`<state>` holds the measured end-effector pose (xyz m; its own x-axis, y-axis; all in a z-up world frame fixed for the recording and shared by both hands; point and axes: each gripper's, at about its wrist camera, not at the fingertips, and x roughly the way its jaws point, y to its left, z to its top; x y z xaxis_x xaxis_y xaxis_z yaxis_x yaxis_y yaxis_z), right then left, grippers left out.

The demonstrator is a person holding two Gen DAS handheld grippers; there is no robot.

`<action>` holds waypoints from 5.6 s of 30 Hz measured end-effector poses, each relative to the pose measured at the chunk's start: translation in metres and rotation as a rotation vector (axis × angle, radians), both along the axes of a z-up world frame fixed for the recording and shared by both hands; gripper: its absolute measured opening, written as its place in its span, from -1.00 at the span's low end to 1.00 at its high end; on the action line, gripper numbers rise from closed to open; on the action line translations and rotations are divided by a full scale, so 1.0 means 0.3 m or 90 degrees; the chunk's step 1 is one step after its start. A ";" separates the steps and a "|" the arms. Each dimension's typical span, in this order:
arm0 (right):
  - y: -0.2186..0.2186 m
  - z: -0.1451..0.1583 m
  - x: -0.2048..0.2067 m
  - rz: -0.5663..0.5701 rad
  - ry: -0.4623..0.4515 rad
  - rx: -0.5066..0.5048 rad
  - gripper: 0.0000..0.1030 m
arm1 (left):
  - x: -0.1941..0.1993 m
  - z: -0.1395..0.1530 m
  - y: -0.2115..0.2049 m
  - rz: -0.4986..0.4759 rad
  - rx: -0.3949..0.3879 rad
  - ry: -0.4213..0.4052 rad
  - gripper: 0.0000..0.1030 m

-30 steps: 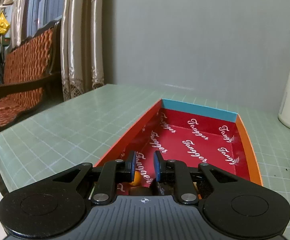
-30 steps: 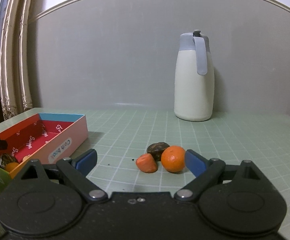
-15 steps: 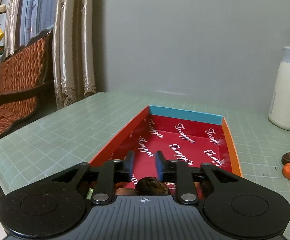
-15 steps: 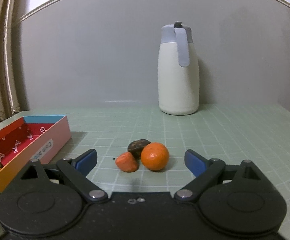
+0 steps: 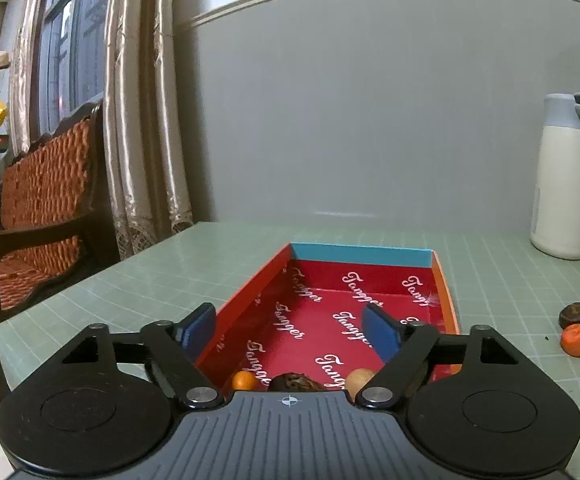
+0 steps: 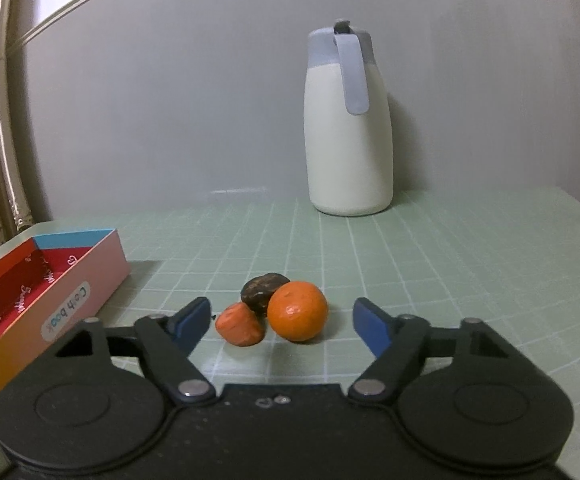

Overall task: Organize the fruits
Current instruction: 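Reach the right tool to the mandarin orange and close on it, then carry the mandarin orange into the red box and open the right tool, then reach the left tool to the orange fruit piece and close on it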

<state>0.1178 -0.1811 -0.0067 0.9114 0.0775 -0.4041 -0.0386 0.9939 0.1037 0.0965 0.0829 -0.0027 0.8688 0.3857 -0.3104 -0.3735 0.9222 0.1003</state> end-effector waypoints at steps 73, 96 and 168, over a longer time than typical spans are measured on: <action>0.385 0.099 -0.022 0.255 -0.032 -0.011 -0.22 | -0.222 -0.026 0.348 0.165 -0.043 -0.008 0.84; 0.600 0.081 -0.040 0.348 -0.025 -0.048 0.15 | -0.227 -0.040 0.400 0.177 -0.076 -0.006 0.87; -0.372 -0.026 -0.131 -0.211 -0.011 0.008 0.84 | 0.345 -0.122 -0.594 -0.367 -0.080 0.198 0.21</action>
<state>0.0786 -0.2928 -0.0145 0.8947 -0.2196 -0.3891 0.2849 0.9512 0.1184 0.2000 -0.0953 -0.0392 0.7876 -0.1690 -0.5926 0.2116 0.9774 0.0025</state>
